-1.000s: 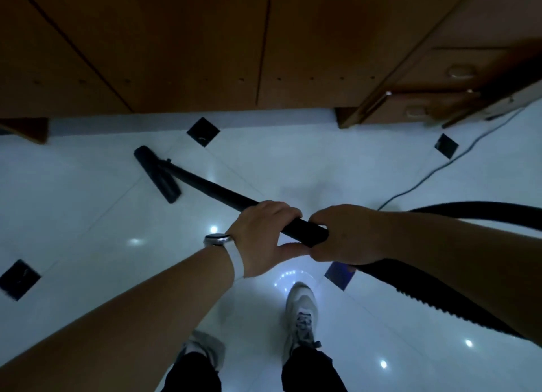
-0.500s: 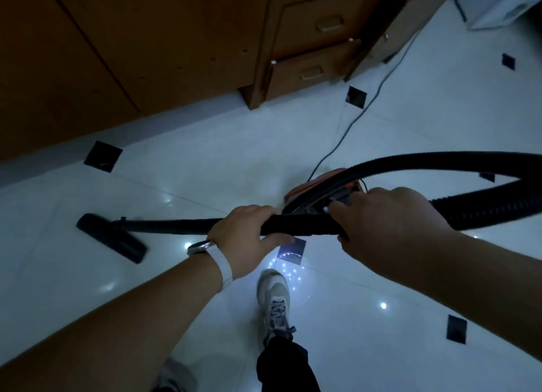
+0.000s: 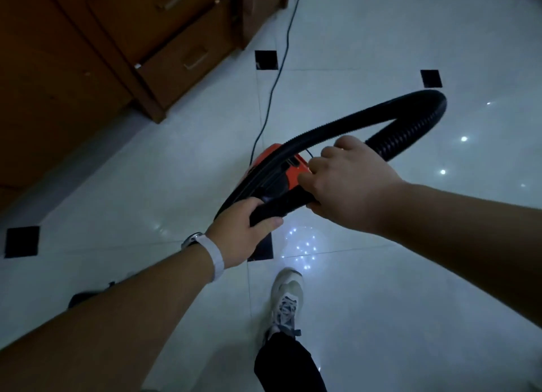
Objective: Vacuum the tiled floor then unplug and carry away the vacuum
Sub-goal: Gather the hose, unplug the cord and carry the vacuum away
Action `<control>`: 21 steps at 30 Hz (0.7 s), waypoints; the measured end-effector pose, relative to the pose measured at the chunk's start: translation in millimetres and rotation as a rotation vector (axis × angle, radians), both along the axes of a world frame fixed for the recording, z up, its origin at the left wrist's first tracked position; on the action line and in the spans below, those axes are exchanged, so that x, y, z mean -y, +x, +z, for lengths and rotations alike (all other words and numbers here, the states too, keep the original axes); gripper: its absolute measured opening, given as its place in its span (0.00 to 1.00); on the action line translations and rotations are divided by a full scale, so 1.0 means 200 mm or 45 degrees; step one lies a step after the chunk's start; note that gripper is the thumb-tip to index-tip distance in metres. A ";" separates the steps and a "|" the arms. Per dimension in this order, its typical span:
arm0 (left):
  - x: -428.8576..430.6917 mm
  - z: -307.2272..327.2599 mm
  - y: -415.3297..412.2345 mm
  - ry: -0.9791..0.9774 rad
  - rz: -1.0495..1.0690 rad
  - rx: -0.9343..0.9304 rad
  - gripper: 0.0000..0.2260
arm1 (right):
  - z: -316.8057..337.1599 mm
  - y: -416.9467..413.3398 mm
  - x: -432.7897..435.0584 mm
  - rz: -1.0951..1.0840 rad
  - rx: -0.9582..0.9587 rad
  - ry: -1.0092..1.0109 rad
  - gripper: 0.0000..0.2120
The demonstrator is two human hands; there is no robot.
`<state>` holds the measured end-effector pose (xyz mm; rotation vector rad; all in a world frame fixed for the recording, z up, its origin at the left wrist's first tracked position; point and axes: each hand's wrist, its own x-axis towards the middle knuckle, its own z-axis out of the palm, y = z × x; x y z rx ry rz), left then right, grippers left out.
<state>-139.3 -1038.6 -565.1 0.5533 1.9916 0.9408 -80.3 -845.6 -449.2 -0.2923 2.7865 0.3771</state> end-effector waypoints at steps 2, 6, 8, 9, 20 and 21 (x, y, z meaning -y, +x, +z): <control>-0.13 -0.02 -0.02 -0.014 0.008 0.014 0.04 | -0.06 0.01 -0.12 -0.043 -0.046 0.007 0.08; -0.36 -0.07 -0.09 -0.053 0.034 0.055 0.04 | -0.16 0.00 -0.33 -0.129 -0.190 -0.040 0.08; -0.45 -0.09 -0.12 -0.052 0.036 0.068 0.03 | -0.22 -0.01 -0.42 -0.170 -0.236 -0.058 0.10; -0.48 -0.09 -0.13 -0.039 0.051 0.085 0.02 | -0.24 -0.01 -0.45 -0.186 -0.237 -0.073 0.11; -0.56 -0.31 -0.50 -0.233 0.068 -0.035 0.16 | -0.41 -0.25 -0.50 -0.475 -0.024 -0.397 0.23; -0.56 -0.34 -0.55 -0.253 0.056 -0.030 0.15 | -0.44 -0.27 -0.51 -0.537 0.003 -0.418 0.23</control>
